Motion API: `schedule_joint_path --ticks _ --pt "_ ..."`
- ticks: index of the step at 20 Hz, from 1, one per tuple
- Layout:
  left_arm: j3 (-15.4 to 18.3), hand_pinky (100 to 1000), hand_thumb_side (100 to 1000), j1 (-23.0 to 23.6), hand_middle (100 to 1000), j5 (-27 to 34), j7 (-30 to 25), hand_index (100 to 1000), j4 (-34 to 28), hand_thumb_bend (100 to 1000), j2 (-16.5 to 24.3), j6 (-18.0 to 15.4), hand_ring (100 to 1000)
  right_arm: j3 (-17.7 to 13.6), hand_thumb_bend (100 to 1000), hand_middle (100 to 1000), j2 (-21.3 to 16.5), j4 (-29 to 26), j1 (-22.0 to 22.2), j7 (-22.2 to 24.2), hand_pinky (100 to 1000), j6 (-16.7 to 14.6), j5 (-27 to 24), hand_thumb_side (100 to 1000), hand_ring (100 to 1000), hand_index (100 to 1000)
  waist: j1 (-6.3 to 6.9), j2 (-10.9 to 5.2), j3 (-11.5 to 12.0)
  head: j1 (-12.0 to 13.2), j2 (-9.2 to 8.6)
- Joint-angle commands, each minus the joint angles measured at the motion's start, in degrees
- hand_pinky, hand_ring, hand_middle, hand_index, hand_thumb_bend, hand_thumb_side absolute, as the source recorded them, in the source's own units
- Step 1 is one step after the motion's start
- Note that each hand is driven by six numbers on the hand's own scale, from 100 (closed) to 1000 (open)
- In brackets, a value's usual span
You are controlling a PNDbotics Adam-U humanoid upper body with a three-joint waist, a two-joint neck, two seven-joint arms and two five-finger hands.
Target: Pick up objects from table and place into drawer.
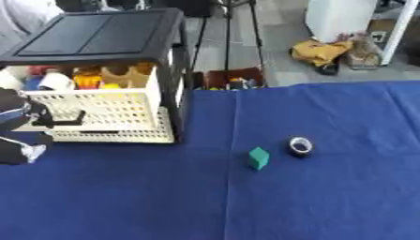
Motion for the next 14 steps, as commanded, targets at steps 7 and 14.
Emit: schedule_joint_path --ticks 7,14 --pt "1.06 100 373 0.23 144 -1.72 -0.94 746 -0.8 109 2.89 0.28 100 -0.25 100 692 -0.35 -0.89 -0.68 -0.19 758 0.08 -0.56 925 749 848 -0.01 -0.94 0.22 -0.08 -0.74" --pt "1.89 100 369 0.26 141 -0.51 -0.94 954 -1.02 131 2.38 0.81 100 -0.36 100 692 -0.35 -0.89 -0.48 -0.22 760 0.23 -0.49 923 750 848 -0.04 -0.92 0.21 -0.12 -0.7"
